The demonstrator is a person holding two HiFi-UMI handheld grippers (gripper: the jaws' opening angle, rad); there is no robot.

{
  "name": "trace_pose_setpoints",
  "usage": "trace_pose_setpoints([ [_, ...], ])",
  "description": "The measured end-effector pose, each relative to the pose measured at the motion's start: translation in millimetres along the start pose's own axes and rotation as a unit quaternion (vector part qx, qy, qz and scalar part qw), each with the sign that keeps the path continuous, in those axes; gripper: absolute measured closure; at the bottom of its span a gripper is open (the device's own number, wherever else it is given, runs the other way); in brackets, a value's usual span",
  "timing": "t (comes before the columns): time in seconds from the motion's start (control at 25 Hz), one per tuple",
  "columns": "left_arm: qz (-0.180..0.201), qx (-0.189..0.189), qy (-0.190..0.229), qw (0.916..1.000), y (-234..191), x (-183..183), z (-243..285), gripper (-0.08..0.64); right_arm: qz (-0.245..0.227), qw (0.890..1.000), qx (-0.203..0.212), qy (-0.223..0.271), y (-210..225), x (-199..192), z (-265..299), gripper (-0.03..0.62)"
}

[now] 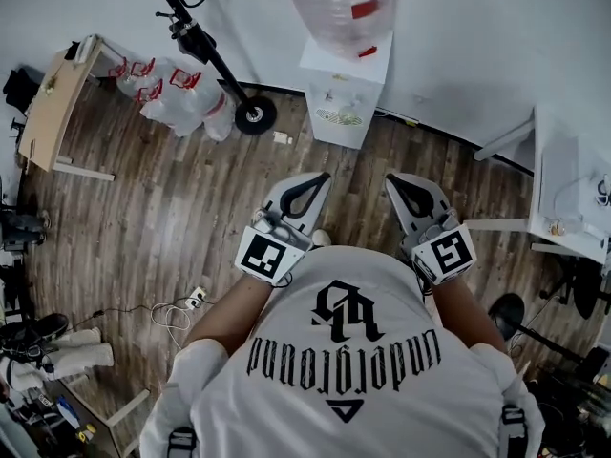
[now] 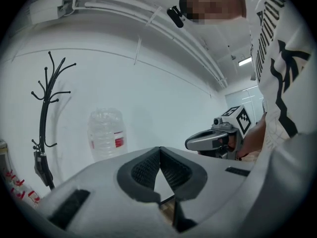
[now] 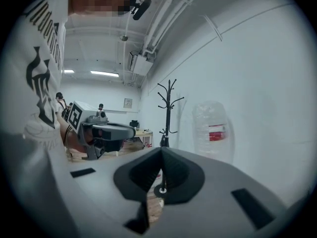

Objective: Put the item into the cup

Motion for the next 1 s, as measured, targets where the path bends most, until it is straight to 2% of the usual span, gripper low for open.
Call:
trace_pose_setpoints([
  [0.16,0.000,0.021,0.003,0.9998,27.9,0.6,4.3,0.552,-0.004,1.000,0.023,0.004,3.7,-2.4,-27.6,0.586],
  [0.32,0.013,0.042,0.004,0.9990,65.4,0.3,9.9,0.552,0.001,0.999,0.035,-0.016,7.5,-17.0,-62.5,0.587],
  [0.68,0.002,0.053,0.001,0.9986,147.1,-3.0,26.8,0.552,0.008,0.999,0.052,-0.010,18.9,-43.0,-146.0,0.588],
  [1.0,0.008,0.059,-0.003,0.9982,180.3,-1.8,35.8,0.552,0.009,0.997,0.079,-0.007,19.0,-50.8,-178.6,0.587],
])
Point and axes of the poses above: the fingertips, and each gripper's own axes: z forward along the fingers, y to its right, x out of its top, the point moved 4 cm from there along -z, backward along the fingers, and after that the axes turned 3 degrees about -y, right-handed, at the moved point
